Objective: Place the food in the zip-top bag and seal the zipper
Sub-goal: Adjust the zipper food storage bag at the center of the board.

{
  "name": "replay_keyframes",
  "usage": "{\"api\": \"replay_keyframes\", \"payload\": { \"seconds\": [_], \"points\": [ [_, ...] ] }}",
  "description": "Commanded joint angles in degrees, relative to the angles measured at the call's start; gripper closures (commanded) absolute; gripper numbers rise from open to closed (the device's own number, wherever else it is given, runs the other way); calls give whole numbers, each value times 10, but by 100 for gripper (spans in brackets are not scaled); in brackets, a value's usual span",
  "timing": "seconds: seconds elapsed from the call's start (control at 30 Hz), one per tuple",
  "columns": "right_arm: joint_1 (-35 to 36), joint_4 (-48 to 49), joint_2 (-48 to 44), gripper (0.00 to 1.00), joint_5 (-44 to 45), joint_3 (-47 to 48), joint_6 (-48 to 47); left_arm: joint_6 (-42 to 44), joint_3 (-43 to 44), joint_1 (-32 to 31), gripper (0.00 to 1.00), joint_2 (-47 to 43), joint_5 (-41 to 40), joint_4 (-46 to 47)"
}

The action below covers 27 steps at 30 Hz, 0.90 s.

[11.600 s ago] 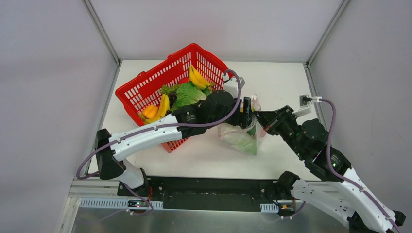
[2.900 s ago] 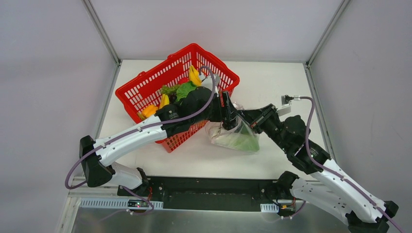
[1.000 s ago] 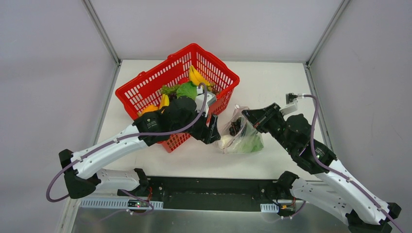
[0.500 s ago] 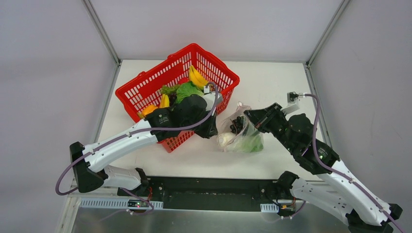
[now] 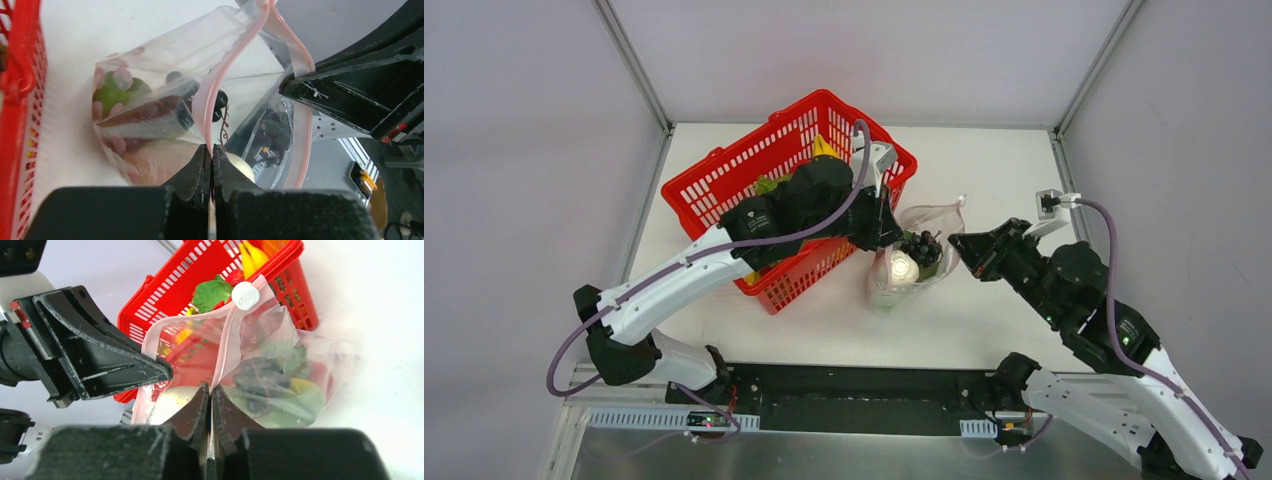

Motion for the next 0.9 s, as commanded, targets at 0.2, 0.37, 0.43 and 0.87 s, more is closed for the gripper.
{"api": "replay_keyframes", "payload": {
  "seconds": [0.2,0.37,0.43,0.87],
  "points": [
    [2,-28,33,92,105,51,36,-59,-9,-5,100,10,38,45],
    [2,-28,56,92,119,83,29,-72,-27,-4,100,-2,26,56],
    [2,-28,66,93,122,93,23,-74,-23,-2,100,-3,26,50],
    [2,-15,44,96,96,113,29,-75,-5,27,100,-9,70,14]
  ]
}}
